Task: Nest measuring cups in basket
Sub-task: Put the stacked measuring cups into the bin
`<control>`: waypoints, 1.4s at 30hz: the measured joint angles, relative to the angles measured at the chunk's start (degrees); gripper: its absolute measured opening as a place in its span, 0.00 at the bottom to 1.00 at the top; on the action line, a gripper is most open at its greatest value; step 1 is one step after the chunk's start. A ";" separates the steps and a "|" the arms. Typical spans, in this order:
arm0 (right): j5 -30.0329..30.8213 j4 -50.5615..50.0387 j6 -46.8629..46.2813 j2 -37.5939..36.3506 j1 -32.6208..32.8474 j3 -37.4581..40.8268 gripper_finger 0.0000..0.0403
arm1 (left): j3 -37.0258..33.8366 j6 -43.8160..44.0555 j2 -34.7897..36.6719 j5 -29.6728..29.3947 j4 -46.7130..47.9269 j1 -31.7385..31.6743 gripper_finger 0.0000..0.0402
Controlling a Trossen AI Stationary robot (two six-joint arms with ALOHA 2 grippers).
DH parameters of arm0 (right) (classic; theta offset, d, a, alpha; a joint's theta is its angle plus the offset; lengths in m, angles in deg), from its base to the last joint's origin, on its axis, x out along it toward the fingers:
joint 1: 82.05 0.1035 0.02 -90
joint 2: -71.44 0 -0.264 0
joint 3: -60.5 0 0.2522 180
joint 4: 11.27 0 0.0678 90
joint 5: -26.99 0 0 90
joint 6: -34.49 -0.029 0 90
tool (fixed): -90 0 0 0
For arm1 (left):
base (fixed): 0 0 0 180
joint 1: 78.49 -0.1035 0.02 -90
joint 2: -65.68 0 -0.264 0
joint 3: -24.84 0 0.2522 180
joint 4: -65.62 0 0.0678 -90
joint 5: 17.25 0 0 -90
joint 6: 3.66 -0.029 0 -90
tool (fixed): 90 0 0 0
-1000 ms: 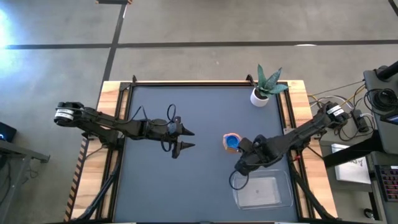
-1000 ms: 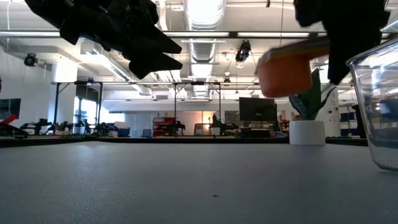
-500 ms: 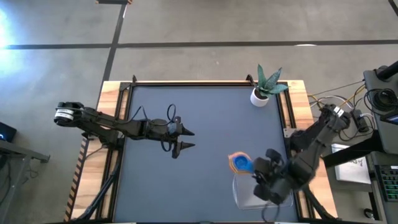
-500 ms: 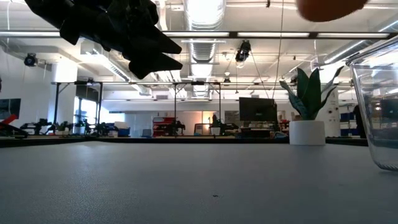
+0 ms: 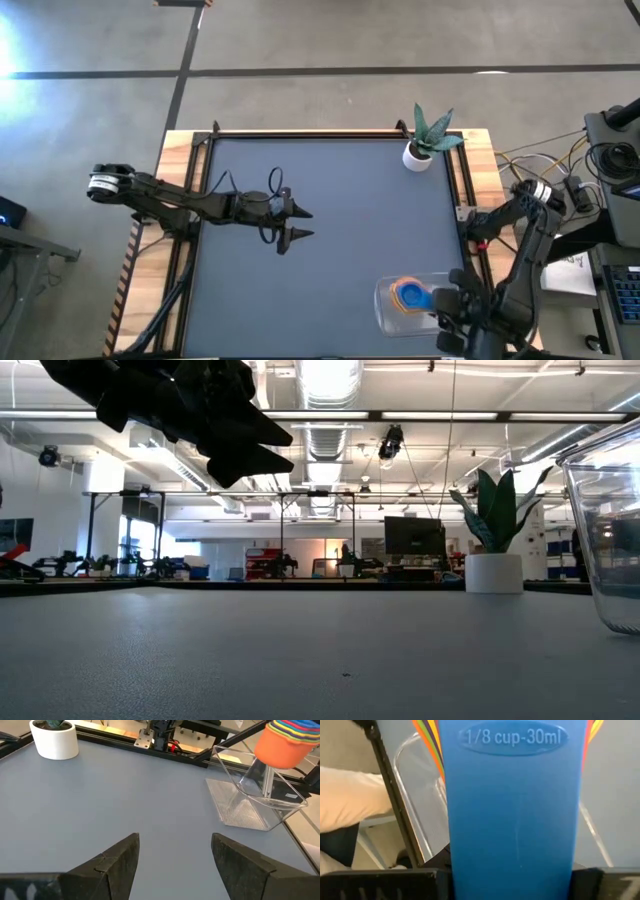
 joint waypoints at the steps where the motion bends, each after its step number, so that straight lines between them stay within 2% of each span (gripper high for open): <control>1: 0.02 0.01 0.08 0.40 0.48 -0.12 0.26 | 0.00 0.01 0.00 0.00 -0.03 0.00 0.58; 8: -0.02 0.02 1.86 2.06 2.20 -0.30 0.26 | 0.00 0.45 0.00 0.14 -1.46 0.04 0.58; 18: -0.60 -1.46 8.06 2.06 2.22 0.54 0.26 | 0.02 0.29 0.00 4.50 -7.37 0.07 0.58; 24: -3.31 -2.34 10.28 1.76 2.23 2.94 0.26 | 0.02 0.25 0.00 6.23 -10.02 0.02 0.58; 30: -3.52 -2.09 11.96 -1.56 2.20 7.18 0.26 | 0.02 -0.01 0.00 10.25 -14.28 0.02 0.58; 42: -4.57 2.42 12.66 -10.68 1.80 16.51 0.26 | 2.85 -0.01 0.00 12.11 -14.62 -0.06 0.58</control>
